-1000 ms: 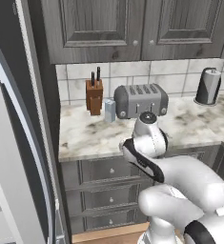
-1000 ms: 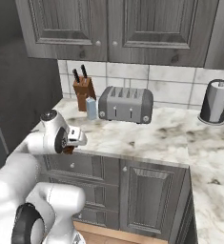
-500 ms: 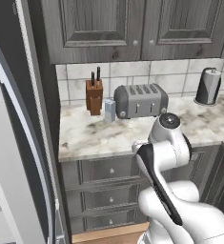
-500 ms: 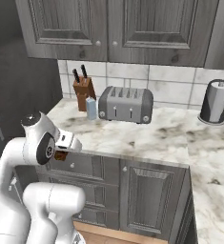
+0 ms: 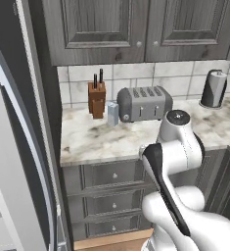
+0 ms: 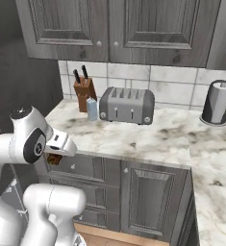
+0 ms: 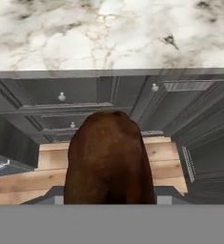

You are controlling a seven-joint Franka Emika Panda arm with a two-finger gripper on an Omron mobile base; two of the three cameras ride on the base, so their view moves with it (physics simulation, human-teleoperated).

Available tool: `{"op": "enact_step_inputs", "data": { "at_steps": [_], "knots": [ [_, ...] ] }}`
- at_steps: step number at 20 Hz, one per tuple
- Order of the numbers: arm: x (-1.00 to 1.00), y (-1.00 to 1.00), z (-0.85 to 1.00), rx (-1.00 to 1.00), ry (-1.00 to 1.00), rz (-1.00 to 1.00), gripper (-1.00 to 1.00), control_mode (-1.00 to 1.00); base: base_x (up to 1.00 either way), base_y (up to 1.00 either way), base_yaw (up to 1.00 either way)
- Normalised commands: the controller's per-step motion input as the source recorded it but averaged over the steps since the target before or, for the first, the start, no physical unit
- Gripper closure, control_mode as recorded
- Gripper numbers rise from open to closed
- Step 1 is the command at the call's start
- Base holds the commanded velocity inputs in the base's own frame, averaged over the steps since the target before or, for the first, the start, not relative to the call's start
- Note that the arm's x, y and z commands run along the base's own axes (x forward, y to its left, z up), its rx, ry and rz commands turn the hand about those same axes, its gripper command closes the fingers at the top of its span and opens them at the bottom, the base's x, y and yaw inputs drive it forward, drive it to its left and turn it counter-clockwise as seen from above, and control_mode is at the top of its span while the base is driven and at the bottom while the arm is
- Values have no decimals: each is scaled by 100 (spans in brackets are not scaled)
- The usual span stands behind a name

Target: Place the sweet potato and eggplant inside the fridge drawer. Close the drawer after placing the vegetables.

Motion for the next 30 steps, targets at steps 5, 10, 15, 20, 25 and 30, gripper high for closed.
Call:
{"op": "enact_step_inputs", "data": {
  "at_steps": [5,10,15,20,25,30],
  "knots": [
    [-9,0,-10,-1,-2,0,100,100,-37,0,-1],
    [0,0,0,0,0,0,100,100,-100,1,-6],
    [0,0,0,0,0,0,100,100,-100,65,2],
    [0,0,0,0,0,0,100,100,-100,69,7],
    [0,0,0,0,0,0,100,100,-96,80,21],
    [0,0,0,0,0,0,100,100,-30,98,37]
  ]
}}
